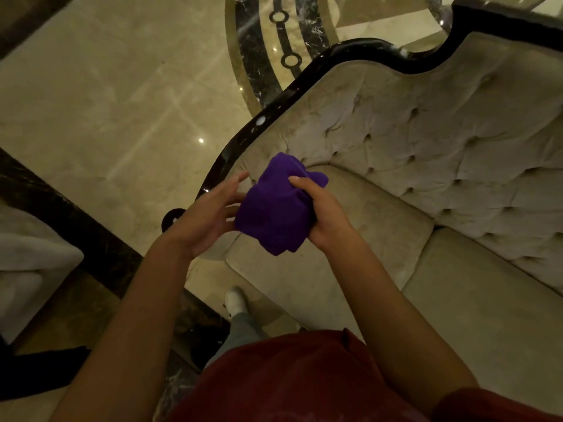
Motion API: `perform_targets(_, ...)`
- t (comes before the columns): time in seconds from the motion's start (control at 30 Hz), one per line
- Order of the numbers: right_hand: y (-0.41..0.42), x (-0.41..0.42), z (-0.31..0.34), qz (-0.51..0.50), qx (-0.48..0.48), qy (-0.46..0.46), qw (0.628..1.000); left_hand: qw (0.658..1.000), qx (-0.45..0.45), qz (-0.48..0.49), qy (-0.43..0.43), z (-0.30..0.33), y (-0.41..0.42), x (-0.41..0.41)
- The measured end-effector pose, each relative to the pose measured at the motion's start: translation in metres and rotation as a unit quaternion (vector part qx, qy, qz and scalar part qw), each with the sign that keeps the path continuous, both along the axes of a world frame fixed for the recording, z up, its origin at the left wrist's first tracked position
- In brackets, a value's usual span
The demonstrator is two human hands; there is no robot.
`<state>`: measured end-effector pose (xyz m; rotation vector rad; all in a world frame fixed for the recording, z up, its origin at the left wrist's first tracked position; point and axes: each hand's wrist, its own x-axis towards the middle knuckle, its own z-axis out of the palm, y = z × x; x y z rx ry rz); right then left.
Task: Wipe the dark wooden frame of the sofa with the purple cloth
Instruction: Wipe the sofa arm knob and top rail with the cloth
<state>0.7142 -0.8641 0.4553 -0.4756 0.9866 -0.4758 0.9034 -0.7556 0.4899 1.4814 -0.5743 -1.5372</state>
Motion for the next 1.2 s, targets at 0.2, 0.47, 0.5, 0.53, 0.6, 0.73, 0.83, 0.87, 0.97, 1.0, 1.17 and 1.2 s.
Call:
perform_targets(0.2,0.019,0.052,0.007,0.033,-0.053,0.013,0.998,0.994,-0.031,-0.010,-0.104,-0.005,-0.001,0.032)
perform_targets(0.47,0.077,0.120,-0.002,0.002,-0.057,-0.114,0.992,0.994,-0.053,0.099,-0.012,-0.020,0.029,0.089)
perform_targets(0.5,0.085,0.129,-0.005,0.008,-0.047,-0.106,0.993,0.995,-0.054,0.084,-0.014,-0.022,0.035,0.097)
perform_targets(0.53,0.092,0.138,-0.007,0.012,-0.035,-0.092,0.995,0.996,-0.055,0.073,-0.019,-0.025,0.041,0.105)
perform_targets(0.6,0.100,0.154,-0.011,0.009,-0.023,-0.053,0.998,0.995,-0.055,0.069,-0.051,-0.026,0.053,0.124)
perform_targets(0.73,0.096,0.171,-0.022,-0.045,-0.018,0.037,0.998,0.974,-0.025,0.125,-0.186,-0.049,0.079,0.160)
perform_targets(0.83,0.085,0.182,-0.037,-0.047,-0.012,0.074,0.996,0.952,0.024,0.142,-0.270,-0.086,0.115,0.191)
perform_targets(0.87,0.080,0.189,-0.046,-0.037,-0.016,0.089,0.995,0.942,0.057,0.142,-0.299,-0.103,0.128,0.200)
perform_targets(0.97,0.062,0.203,-0.064,-0.010,-0.061,0.124,0.990,0.925,0.098,0.139,-0.340,-0.142,0.147,0.209)
perform_targets(1.0,0.059,0.210,-0.071,0.014,-0.097,0.145,0.985,0.924,0.107,0.136,-0.340,-0.155,0.151,0.205)
perform_targets(1.17,0.059,0.230,-0.086,0.145,-0.408,0.170,0.885,0.914,0.099,0.076,-0.386,-0.204,0.152,0.179)
perform_targets(1.2,0.061,0.238,-0.097,0.162,-0.464,0.167,0.855,0.915,0.102,0.071,-0.385,-0.215,0.150,0.178)
